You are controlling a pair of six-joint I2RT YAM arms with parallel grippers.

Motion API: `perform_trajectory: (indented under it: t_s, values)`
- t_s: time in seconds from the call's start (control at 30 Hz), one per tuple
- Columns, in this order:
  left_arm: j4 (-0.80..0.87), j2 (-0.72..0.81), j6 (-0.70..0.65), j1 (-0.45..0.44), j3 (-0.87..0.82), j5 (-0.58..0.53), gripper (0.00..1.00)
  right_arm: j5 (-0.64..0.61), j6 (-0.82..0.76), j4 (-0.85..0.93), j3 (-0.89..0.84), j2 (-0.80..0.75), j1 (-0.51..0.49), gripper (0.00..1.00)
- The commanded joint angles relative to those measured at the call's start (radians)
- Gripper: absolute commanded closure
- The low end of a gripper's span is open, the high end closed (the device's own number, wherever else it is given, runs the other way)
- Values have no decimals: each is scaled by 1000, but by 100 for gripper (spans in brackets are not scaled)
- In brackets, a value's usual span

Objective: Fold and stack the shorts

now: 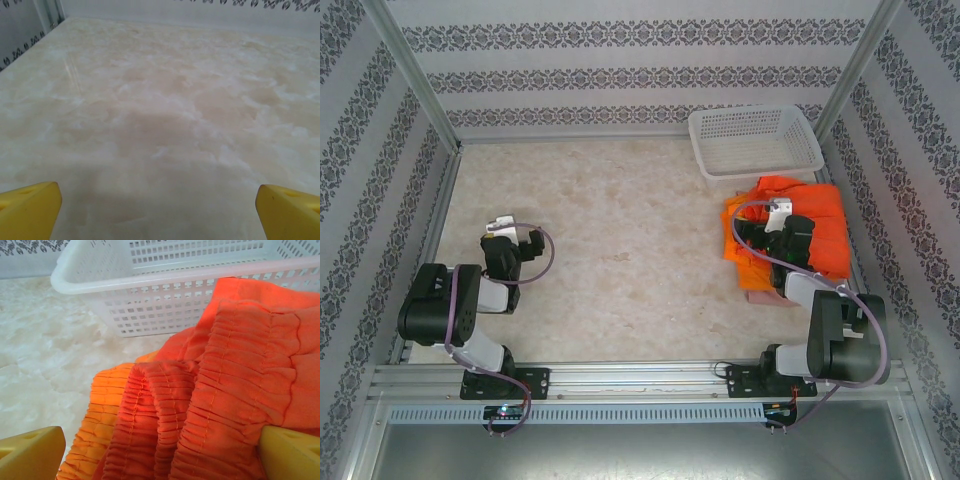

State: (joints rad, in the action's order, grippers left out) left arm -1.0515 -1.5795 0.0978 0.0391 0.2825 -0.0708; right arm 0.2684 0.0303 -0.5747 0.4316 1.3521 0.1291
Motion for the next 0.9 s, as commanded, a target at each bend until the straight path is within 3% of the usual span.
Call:
perform_trajectory:
  t_s: [0.0,0.1,0.2,0.27,0.33,0.87]
  values:
    - [-16,6,-29,-7,23,10,0,48,35,-79,8,17,12,2]
    - [-50,-4,-33,-7,15,11,0,13,65,-312,-49,109,-10,2]
    - [-69,-5,-32,-7,8,10,0,-113,-15,-226,-20,126,-101,2]
    - [-73,-3,-30,-7,3,8,0,-136,17,-414,-67,185,-94,2]
    - [-64,-5,-33,-7,11,10,0,-141,7,-301,-47,149,-93,2]
    - [16,-4,-46,-8,50,45,0,-233,-3,-304,-41,154,-125,2]
